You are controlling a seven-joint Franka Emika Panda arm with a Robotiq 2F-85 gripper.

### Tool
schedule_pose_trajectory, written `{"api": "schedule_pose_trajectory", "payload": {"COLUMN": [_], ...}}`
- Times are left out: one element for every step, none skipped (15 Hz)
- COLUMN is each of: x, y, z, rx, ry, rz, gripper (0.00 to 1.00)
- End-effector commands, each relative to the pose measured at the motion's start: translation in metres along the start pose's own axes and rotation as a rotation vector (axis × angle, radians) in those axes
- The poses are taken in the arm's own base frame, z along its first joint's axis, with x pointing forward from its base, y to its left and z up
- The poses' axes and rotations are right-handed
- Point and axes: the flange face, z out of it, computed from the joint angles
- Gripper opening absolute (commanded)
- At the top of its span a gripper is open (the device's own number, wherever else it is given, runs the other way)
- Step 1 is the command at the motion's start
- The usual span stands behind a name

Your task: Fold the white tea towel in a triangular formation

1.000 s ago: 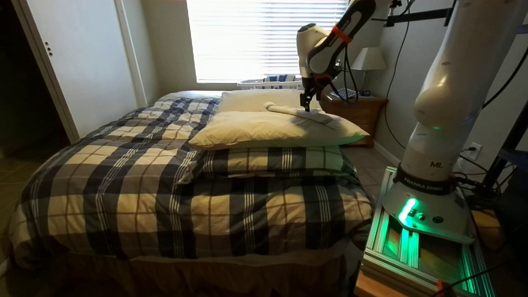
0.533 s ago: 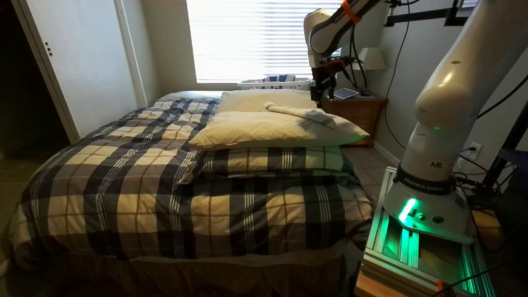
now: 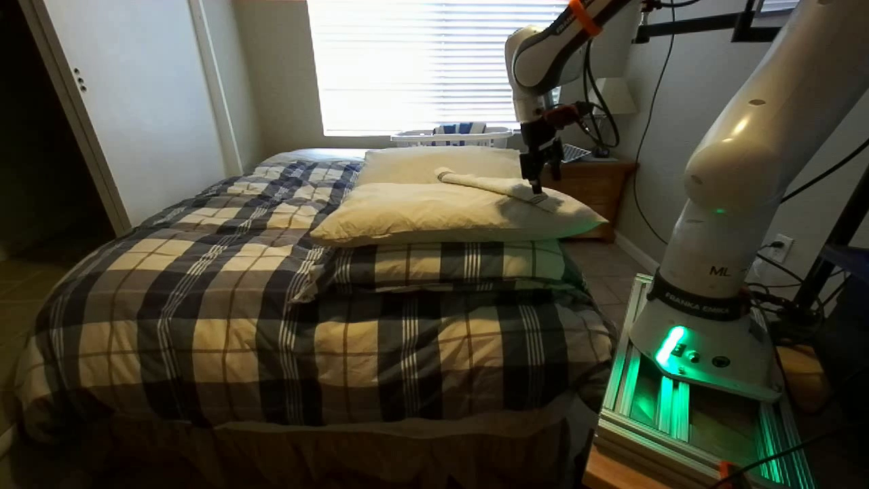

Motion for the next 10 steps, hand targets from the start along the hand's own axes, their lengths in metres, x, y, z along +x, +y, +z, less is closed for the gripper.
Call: {"api": "schedule_pose_trajectory", "payload": {"x": [-0.008,-0.008,-0.007,-0.006,-0.006,-0.005,-0.005,-0.004,-0.004,-0.003], "y": [-0.014,-0.015,-0.016,-0.017,-0.018,-0.019,-0.020,-0.021,-0.022,-0.022], "z": [0.008,0.011,0.014,0.017,0.019,0.021,0.023,0.026,0.028,0.029], "rx": [0.038,0.038,0.038,0.031,0.027,0.015,0.012,0.006,0.001,0.000], "ry": [-0.021,-0.027,-0.028,-0.032,-0.038,-0.042,-0.044,-0.049,-0.050,-0.049], "rz": [-0.029,-0.032,-0.033,-0.030,-0.034,-0.033,-0.035,-0.036,-0.041,-0.045], "gripper": [1.00,1.00,1.00,1.00,0.87,0.74,0.66,0.59,0.64,0.88]}}
